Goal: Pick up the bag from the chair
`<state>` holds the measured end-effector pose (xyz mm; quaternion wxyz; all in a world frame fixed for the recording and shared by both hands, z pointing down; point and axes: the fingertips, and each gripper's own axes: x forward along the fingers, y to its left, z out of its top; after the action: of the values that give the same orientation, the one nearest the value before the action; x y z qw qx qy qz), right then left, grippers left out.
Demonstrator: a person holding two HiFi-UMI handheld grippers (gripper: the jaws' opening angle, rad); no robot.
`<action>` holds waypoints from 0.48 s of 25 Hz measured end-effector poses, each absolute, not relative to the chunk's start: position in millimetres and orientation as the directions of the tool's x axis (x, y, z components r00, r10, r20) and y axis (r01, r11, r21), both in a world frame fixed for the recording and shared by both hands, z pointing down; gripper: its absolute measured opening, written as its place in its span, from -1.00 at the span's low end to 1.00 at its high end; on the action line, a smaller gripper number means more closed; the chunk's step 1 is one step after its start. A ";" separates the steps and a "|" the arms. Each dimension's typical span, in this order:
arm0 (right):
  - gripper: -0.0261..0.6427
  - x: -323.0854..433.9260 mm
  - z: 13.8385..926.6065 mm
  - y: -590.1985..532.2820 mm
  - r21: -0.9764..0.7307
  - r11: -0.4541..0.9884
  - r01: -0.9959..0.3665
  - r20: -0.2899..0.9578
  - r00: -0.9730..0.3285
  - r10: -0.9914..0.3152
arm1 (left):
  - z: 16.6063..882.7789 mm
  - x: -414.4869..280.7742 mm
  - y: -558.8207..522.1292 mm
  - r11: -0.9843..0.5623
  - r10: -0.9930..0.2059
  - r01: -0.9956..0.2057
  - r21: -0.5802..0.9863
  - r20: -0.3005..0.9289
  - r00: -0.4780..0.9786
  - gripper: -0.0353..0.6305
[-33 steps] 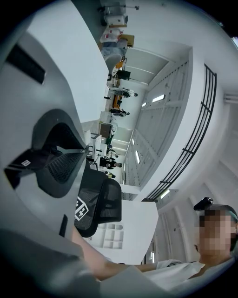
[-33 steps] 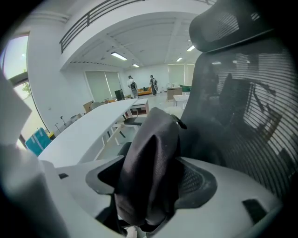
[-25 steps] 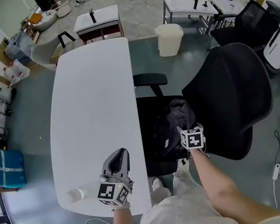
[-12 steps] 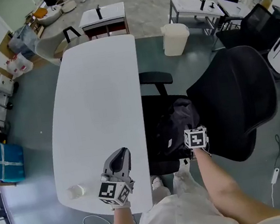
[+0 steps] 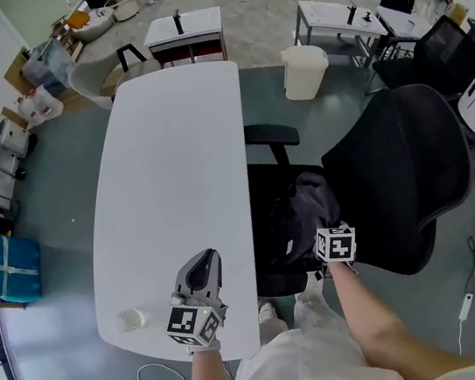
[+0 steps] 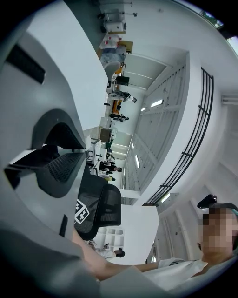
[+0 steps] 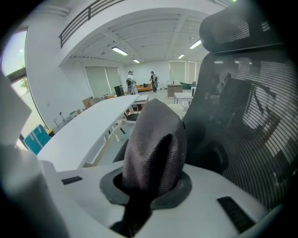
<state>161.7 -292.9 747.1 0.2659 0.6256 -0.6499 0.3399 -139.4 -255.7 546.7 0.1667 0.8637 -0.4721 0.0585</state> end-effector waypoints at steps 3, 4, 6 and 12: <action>-0.75 159.0 739.1 -289.4 -0.134 -0.027 -0.991 0.755 -0.084 -0.650 | 543.3 -142.7 -253.9 -0.493 -0.802 -0.839 0.228 0.253 0.540 -0.76; -0.75 157.0 736.0 -288.9 -0.139 -0.028 -0.990 0.749 -0.087 -0.656 | 541.9 -144.3 -253.3 -0.492 -0.805 -0.841 0.226 0.251 0.538 -0.76; -0.75 151.9 730.4 -287.8 -0.143 -0.023 -0.989 0.741 -0.092 -0.666 | 539.1 -148.3 -252.1 -0.487 -0.810 -0.844 0.223 0.246 0.533 -0.76; -0.75 140.1 715.3 -286.6 -0.128 0.023 -0.991 0.723 -0.109 -0.682 | 531.4 -157.7 -248.0 -0.476 -0.823 -0.852 0.218 0.232 0.519 -0.76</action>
<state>140.1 -286.6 715.3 0.2425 0.6218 -0.6728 0.3193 -157.7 -248.0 531.4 0.1541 0.8578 -0.4880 0.0477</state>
